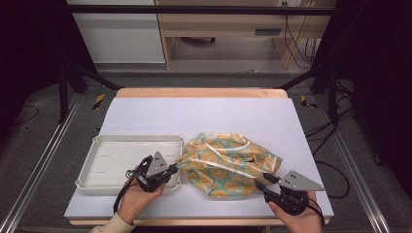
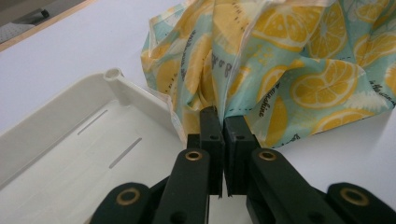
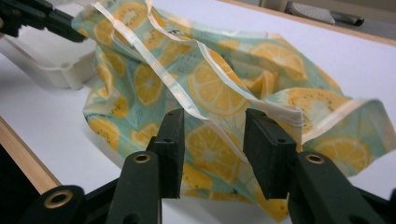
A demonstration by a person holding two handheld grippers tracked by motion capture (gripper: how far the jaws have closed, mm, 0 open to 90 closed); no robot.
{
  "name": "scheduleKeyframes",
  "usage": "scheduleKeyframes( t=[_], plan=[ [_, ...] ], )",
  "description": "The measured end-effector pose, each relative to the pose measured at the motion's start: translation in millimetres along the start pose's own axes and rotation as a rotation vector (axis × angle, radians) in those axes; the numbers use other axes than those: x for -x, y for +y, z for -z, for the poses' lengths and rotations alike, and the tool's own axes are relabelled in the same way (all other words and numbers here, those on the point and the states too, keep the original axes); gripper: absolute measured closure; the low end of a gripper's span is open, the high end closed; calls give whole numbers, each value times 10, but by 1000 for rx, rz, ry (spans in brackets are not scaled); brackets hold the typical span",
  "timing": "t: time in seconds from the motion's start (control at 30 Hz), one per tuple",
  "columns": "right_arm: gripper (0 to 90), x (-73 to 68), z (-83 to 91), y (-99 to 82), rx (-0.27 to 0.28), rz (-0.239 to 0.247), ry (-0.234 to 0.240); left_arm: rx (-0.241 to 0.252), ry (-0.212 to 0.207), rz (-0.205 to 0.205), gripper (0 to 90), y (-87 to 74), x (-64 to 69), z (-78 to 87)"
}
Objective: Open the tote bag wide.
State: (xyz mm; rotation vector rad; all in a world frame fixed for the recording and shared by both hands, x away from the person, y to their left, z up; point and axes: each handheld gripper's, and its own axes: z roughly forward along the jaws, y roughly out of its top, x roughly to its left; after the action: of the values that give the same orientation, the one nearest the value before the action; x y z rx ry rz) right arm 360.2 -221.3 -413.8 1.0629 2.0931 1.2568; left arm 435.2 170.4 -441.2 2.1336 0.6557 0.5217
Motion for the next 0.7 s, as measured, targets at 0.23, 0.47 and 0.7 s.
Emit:
scheduleKeyframes(
  t=[0.23,0.47,0.7],
  plan=[
    [556,-63,15,114,15,26,2,-1,0,-6,886,3,2,5],
    [547,-112,16,171,13,46,10,-1,1,-4,886,1,-6,4],
    [521,-128,-18,182,-9,53,16,-1,0,-4,886,2,0,-2]
  ],
)
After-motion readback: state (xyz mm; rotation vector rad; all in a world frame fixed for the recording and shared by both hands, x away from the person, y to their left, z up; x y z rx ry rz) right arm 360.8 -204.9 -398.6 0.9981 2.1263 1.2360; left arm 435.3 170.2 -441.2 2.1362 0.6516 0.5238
